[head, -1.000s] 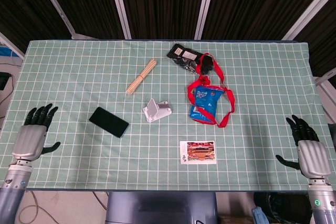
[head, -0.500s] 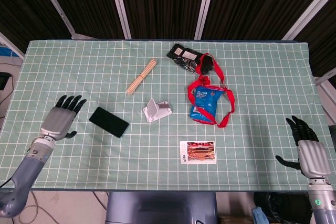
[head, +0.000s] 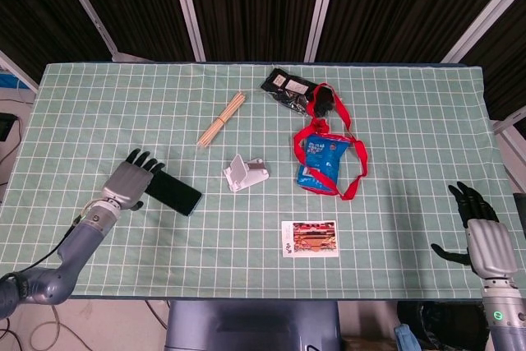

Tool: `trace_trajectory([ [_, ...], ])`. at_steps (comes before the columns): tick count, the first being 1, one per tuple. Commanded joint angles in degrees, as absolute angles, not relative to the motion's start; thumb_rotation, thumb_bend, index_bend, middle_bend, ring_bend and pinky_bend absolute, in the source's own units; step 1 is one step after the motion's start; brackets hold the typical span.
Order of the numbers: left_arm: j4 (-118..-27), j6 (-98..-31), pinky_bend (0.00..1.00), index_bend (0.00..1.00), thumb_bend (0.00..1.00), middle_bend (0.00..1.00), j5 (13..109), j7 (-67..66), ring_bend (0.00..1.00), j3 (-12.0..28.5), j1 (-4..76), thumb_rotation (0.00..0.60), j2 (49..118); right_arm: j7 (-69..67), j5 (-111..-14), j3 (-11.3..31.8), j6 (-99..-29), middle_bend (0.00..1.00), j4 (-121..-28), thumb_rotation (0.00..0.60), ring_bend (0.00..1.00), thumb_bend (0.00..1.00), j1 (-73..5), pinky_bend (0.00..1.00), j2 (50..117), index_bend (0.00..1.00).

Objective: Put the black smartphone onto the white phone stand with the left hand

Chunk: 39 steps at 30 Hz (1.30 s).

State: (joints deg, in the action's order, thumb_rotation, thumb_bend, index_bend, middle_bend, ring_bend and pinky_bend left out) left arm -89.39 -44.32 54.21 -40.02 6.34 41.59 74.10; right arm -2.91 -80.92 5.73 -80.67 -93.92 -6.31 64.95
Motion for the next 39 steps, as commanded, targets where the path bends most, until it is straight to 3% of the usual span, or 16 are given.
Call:
trace_trajectory([
  [1,-88.6,-43.9,0.00,0.14,0.18,0.15,53.4,-40.5,0.00,5.6,42.5,0.600,75.0,-3.0,-80.8,5.8,-80.5,0.00,-94.1,0.600,0.00,0.10,-6.3,0.15,64.9,0.00],
  [39,-82.8,-43.3,0.00,0.21,0.19,0.22,50.2,-38.2,0.00,0.6,49.5,0.600,82.4,-4.0,-79.9,5.9,-79.8,0.00,-94.8,0.600,0.00,0.10,-6.4,0.15,64.5,0.00],
])
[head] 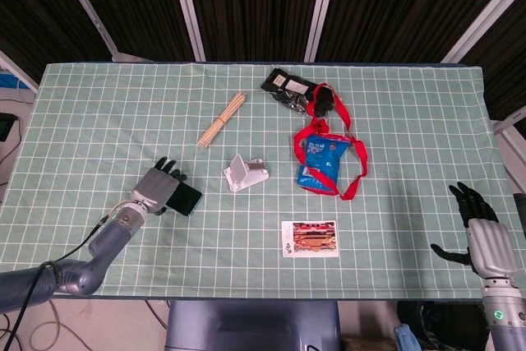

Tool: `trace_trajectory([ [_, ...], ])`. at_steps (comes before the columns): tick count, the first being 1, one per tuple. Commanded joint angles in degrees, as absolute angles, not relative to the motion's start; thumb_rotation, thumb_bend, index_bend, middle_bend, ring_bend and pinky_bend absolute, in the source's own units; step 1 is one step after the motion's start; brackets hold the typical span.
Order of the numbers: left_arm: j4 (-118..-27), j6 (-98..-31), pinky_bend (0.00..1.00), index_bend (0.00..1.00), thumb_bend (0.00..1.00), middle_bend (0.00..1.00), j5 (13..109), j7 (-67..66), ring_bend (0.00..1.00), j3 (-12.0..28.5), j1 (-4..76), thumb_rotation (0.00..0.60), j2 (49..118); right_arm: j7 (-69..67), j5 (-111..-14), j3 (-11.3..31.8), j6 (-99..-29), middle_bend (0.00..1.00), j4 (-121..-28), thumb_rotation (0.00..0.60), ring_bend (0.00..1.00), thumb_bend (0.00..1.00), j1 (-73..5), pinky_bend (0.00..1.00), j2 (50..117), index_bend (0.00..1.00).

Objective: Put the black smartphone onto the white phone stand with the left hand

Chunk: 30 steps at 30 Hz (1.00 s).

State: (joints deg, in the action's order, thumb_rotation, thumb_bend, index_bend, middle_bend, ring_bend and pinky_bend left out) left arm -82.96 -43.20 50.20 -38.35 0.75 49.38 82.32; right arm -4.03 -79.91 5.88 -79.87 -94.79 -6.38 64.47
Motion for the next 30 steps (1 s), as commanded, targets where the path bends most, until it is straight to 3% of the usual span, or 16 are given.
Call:
trace_trajectory([
  [1,-82.7,-43.3,0.00,0.21,0.19,0.23,50.2,-38.1,0.00,0.6,49.5,0.600,82.5,-4.1,-79.8,5.9,-79.8,0.00,-94.8,0.600,0.00,0.10,-6.4,0.15,64.5,0.00],
  [13,-81.8,-44.9,0.00,0.52,0.36,0.58,52.0,-35.4,0.09,0.1,49.0,0.600,83.2,-4.2,-79.8,5.9,-79.8,0.00,-95.0,0.600,0.00,0.11,-6.4,0.15,64.4,0.00],
  [30,-87.8,-49.3,0.00,0.62,0.37,0.70,53.7,-33.2,0.16,2.6,48.8,0.600,79.3,-4.6,-80.0,5.8,-79.9,0.00,-95.0,0.600,0.00,0.11,-6.3,0.15,64.3,0.00],
])
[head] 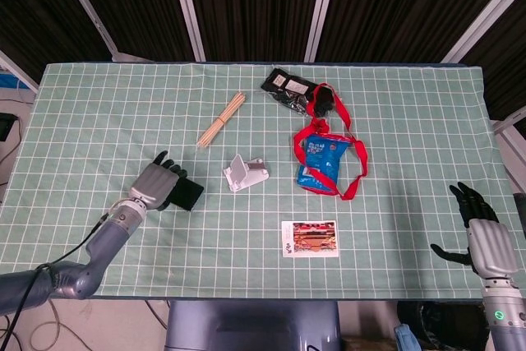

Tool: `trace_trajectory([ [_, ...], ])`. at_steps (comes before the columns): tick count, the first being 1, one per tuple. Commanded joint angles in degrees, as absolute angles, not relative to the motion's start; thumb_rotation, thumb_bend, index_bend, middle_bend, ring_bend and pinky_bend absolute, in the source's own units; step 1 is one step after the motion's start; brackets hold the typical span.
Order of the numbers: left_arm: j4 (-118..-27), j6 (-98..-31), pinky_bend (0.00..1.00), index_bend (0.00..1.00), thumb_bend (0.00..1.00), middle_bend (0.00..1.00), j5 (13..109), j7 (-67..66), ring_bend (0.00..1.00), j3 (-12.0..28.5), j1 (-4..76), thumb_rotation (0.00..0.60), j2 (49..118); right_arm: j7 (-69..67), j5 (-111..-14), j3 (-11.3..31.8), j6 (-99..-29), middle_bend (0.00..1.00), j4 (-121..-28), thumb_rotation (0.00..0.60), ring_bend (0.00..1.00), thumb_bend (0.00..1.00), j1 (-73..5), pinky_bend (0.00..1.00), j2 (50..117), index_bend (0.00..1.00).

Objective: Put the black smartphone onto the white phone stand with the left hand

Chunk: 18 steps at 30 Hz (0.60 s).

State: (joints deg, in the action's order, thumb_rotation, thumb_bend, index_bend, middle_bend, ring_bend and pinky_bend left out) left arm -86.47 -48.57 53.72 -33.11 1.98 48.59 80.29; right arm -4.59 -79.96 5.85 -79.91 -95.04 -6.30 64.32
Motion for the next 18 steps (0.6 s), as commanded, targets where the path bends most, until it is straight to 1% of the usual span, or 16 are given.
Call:
trace_trajectory([
  [1,-88.4,-49.6,0.00,0.62,0.37,0.70,53.8,-33.3,0.16,2.8,48.9,0.600,79.0,-4.7,-80.0,5.8,-79.9,0.00,-95.1,0.600,0.00,0.11,-6.3,0.15,64.3,0.00],
  [7,-91.2,-52.6,0.00,0.63,0.37,0.70,53.0,-33.3,0.16,4.8,48.9,0.600,78.3,-5.2,-80.0,5.8,-79.9,0.00,-95.1,0.600,0.00,0.11,-6.3,0.15,64.2,0.00],
  [12,-92.9,-57.5,0.00,0.63,0.37,0.70,50.7,-29.7,0.16,8.5,47.6,0.600,81.0,-5.4,-79.9,5.8,-79.6,0.00,-95.1,0.600,0.00,0.11,-6.3,0.15,64.1,0.00],
  [18,-94.6,-62.3,0.00,0.63,0.37,0.70,43.5,-25.2,0.16,14.6,47.1,0.600,87.1,-5.6,-79.7,5.9,-79.4,0.00,-95.3,0.600,0.00,0.11,-6.3,0.15,64.0,0.00],
])
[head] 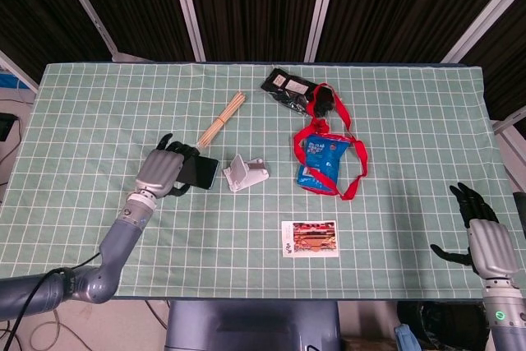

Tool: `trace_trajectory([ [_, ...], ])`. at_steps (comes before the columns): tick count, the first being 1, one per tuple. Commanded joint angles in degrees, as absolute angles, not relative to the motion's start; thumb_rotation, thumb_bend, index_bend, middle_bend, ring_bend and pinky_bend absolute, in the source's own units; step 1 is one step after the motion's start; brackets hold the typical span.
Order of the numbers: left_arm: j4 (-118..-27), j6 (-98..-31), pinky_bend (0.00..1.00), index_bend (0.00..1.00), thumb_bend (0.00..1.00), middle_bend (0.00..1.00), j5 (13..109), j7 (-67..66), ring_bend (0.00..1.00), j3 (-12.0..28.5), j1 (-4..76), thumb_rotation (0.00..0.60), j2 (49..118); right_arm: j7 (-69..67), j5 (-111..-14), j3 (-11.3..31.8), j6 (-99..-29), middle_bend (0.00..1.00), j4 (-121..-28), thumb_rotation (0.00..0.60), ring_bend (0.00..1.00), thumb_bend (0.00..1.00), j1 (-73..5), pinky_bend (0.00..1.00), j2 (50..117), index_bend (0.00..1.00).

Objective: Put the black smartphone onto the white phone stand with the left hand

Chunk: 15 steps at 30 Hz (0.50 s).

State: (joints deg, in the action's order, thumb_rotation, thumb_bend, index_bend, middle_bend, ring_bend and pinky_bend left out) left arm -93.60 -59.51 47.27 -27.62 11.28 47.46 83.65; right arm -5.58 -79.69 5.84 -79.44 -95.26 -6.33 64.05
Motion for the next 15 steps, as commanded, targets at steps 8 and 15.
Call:
trace_trajectory([
  [8,-96.2,-66.5,0.00,0.63,0.37,0.70,33.4,-18.2,0.16,23.8,47.8,0.600,95.3,-5.8,-79.5,5.9,-79.3,0.00,-95.4,0.600,0.00,0.11,-6.3,0.15,64.0,0.00],
  [15,-96.0,-68.3,0.00,0.63,0.37,0.70,29.1,-16.5,0.16,27.2,49.1,0.600,99.3,-6.2,-79.3,5.9,-79.1,0.00,-95.5,0.600,0.00,0.11,-6.3,0.15,63.9,0.00],
])
